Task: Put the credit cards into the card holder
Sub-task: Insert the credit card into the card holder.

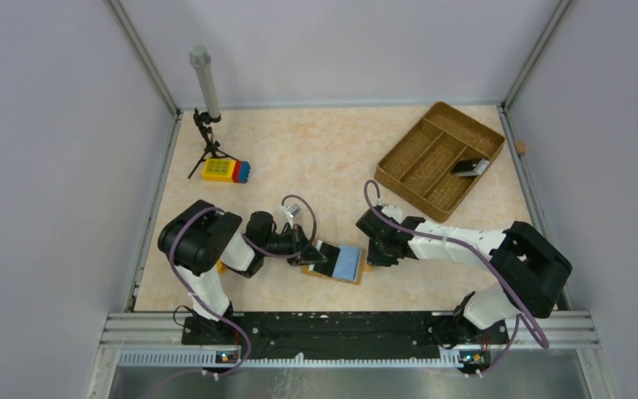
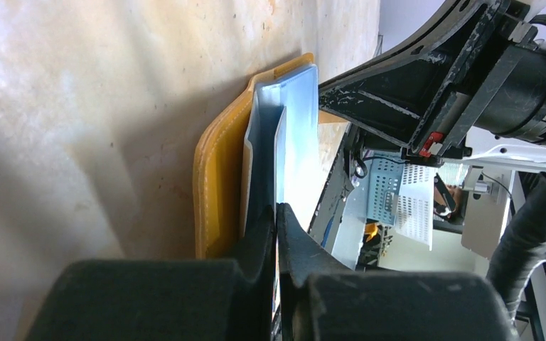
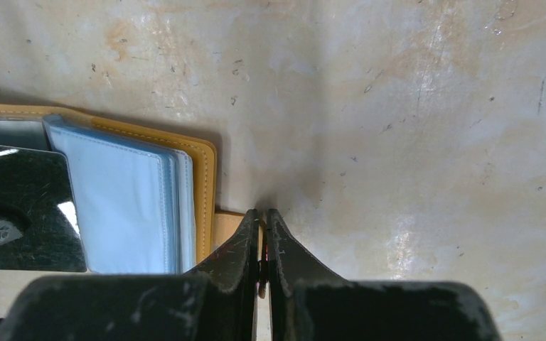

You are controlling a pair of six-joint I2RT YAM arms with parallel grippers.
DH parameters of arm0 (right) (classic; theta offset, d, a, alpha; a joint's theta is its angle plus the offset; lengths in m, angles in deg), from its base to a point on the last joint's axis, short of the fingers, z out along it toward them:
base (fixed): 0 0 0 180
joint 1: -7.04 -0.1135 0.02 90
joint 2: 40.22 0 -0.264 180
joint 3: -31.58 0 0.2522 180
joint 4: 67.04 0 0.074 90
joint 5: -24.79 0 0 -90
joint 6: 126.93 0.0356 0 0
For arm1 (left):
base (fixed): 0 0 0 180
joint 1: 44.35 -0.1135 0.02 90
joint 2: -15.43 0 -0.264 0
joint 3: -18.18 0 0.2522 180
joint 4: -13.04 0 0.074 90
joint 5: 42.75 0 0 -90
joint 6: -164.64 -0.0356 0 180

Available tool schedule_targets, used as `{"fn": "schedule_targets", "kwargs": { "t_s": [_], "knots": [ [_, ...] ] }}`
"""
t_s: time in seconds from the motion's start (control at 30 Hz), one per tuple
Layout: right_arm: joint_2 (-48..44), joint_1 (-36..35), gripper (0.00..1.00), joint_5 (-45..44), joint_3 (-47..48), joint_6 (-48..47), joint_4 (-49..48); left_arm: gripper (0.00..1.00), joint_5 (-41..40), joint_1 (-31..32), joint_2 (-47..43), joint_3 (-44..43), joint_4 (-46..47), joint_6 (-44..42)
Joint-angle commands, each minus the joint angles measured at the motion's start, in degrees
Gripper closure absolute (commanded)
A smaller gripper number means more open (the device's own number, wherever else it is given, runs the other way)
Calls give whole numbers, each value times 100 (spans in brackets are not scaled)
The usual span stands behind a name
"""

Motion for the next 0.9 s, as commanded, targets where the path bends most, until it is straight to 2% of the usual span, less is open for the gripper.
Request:
{"fn": "schedule_targets", "kwargs": {
  "t_s": [0.0, 0.37, 0.87],
  "knots": [
    [312, -74, 100, -101, -146, -43, 181, 100, -186, 3, 32, 202, 556, 140],
    [302, -76, 100, -113, -152, -38, 202, 100, -314, -5, 361, 438, 1495, 645],
    [316, -75, 100, -120, -118, -34, 230, 100, -361, 3, 510, 477, 1678, 736]
  ]
}}
